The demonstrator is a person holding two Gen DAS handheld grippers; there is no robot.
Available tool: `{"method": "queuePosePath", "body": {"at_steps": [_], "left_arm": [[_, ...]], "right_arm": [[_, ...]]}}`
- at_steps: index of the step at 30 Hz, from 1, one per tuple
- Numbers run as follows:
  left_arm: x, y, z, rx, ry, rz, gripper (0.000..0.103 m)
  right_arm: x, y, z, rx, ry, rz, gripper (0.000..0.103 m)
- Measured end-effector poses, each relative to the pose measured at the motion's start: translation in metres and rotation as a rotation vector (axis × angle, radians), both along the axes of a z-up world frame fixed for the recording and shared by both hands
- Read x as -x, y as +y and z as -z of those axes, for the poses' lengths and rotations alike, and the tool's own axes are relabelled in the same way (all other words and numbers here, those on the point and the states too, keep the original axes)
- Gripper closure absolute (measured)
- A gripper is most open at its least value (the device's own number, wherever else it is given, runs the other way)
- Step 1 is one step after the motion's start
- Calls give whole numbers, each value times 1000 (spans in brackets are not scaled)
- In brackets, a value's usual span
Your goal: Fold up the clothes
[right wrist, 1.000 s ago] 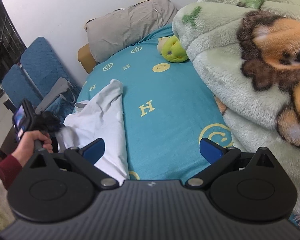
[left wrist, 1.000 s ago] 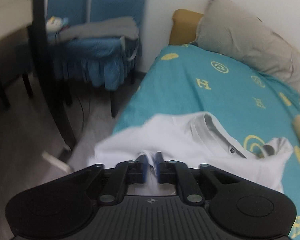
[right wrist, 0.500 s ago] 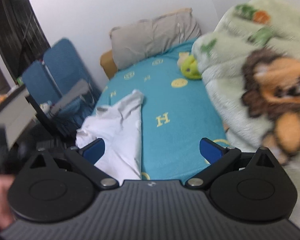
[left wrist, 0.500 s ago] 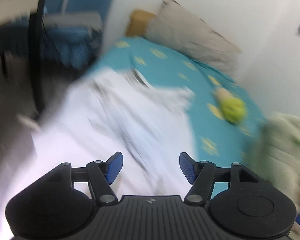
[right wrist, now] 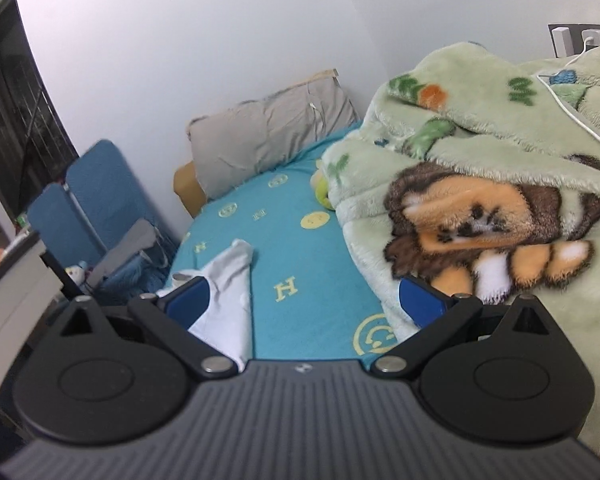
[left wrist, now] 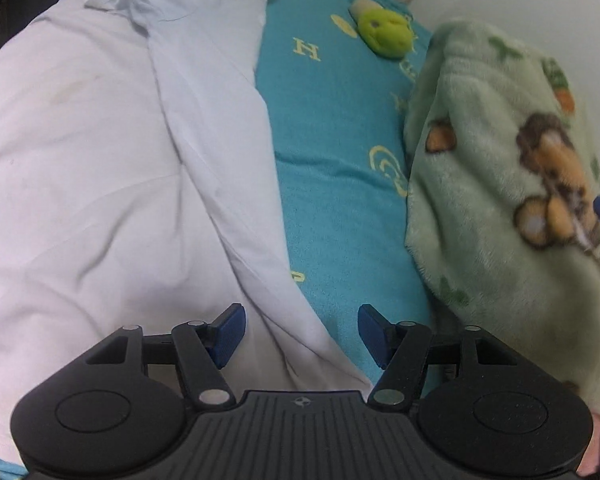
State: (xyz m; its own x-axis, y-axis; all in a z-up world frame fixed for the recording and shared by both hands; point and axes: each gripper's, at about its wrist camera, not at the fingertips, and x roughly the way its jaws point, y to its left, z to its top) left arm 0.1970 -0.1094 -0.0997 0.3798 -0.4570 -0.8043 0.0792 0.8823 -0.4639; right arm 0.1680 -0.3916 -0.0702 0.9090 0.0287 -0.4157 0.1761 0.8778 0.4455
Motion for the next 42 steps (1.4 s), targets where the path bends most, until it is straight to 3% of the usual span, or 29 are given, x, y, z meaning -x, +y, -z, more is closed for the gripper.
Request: {"method": "queuePosePath", "body": {"at_steps": [2,5,11,15,20,24,28,31,34,37,40,42], "left_arm": [[3,-12,4,-20,9,15,84],[7,-22,7,-36,16,37,96],[3,16,-23,66,8,94,97],[-5,61,-42,238,99,144,101],[-12,117,-45,219,105,79,103],[-13,124,-27,205,128,44,102],[-13,93,-21,260,97,56,72],[-19,55,-17,283,88,83,59],[-26,14,-6,209,87,111,56],[-31,-19,12,91,87,128,60],[-31,-22,15,80,76,155,97],[-30,-17,11,90,69,174,98]], "right_arm": [[-4,0,5,-4,17,-6,0],[-9,0,11,-11,35,-11,0],[-8,-5,13,-53,27,-13,0],[-10,-4,13,-64,30,-24,0],[-12,1,13,-55,40,-40,0],[-15,7,14,-47,51,-49,0],[-17,12,13,-29,59,-59,0],[-17,13,13,-11,57,-62,0],[-18,13,13,-1,61,-58,0],[-19,12,17,-5,67,-57,0],[-21,11,22,0,84,-52,0],[-22,10,25,-12,93,-58,0]]}}
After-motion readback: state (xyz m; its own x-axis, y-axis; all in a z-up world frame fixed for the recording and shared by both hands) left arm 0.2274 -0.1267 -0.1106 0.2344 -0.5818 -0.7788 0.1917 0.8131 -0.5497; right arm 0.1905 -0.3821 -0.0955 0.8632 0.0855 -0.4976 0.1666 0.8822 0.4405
